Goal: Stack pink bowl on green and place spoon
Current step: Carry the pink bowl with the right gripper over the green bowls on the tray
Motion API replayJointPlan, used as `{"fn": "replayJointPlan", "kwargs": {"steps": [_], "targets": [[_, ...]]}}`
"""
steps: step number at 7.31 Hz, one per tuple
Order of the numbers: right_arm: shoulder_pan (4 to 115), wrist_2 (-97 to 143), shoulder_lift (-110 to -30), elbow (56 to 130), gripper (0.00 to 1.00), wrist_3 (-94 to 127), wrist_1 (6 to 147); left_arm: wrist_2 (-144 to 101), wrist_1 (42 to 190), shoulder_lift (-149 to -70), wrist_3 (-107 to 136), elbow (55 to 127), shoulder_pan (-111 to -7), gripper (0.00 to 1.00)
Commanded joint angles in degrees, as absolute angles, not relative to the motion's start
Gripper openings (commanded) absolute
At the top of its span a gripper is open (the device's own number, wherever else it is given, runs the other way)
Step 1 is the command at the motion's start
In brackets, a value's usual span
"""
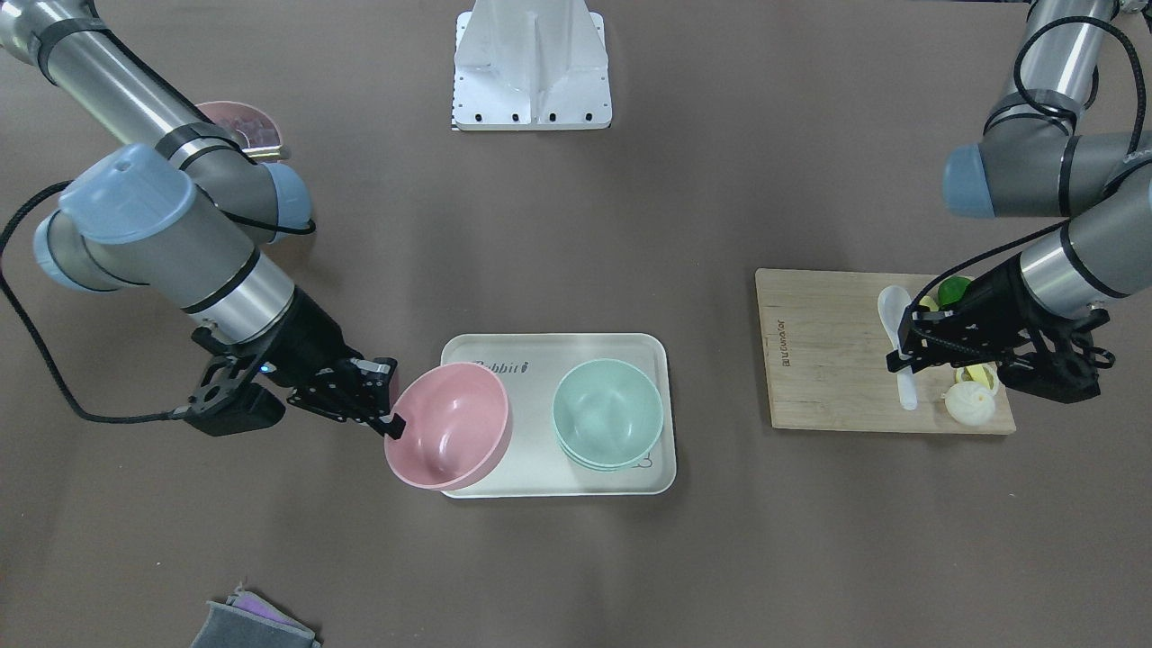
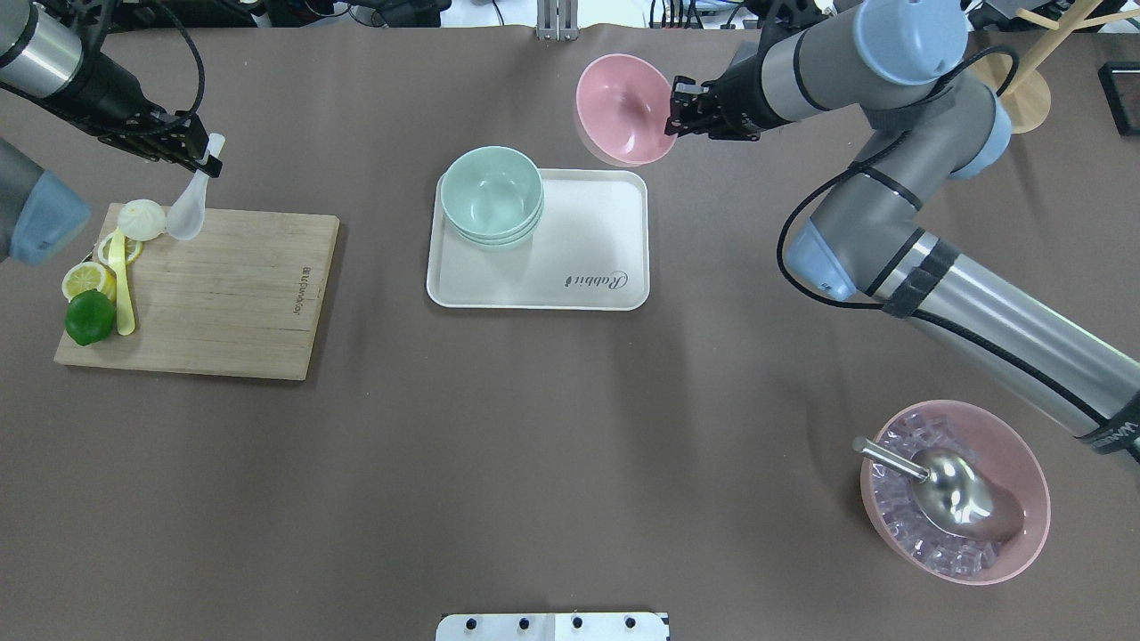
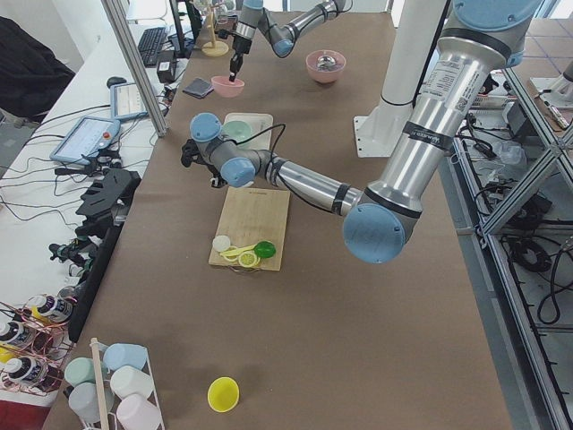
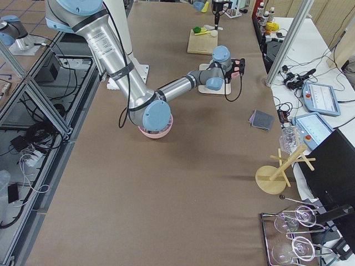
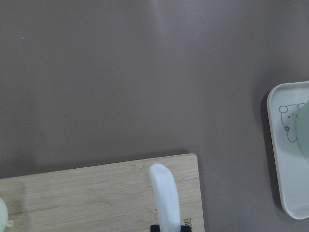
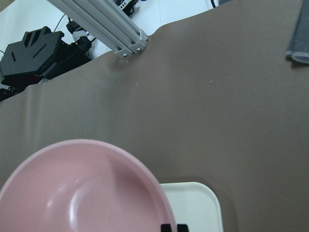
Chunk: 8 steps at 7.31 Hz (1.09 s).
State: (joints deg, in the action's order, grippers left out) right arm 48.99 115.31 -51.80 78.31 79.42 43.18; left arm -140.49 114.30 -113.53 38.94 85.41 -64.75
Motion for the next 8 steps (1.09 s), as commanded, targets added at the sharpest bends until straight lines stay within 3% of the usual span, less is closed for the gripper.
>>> {"fn": "replayJointPlan", "kwargs": {"steps": [1,8], "targets": [[43.88,107.71,-47.21,77.79,0.0,83.57,43.42,-140.45,114.43,-113.82,38.85,85.08,-64.86,0.0],[40.69,104.94,-44.91,76.03,0.0,87.63,43.15,-140.54,114.79,-113.91,38.85,84.11,-64.86,0.0]]}}
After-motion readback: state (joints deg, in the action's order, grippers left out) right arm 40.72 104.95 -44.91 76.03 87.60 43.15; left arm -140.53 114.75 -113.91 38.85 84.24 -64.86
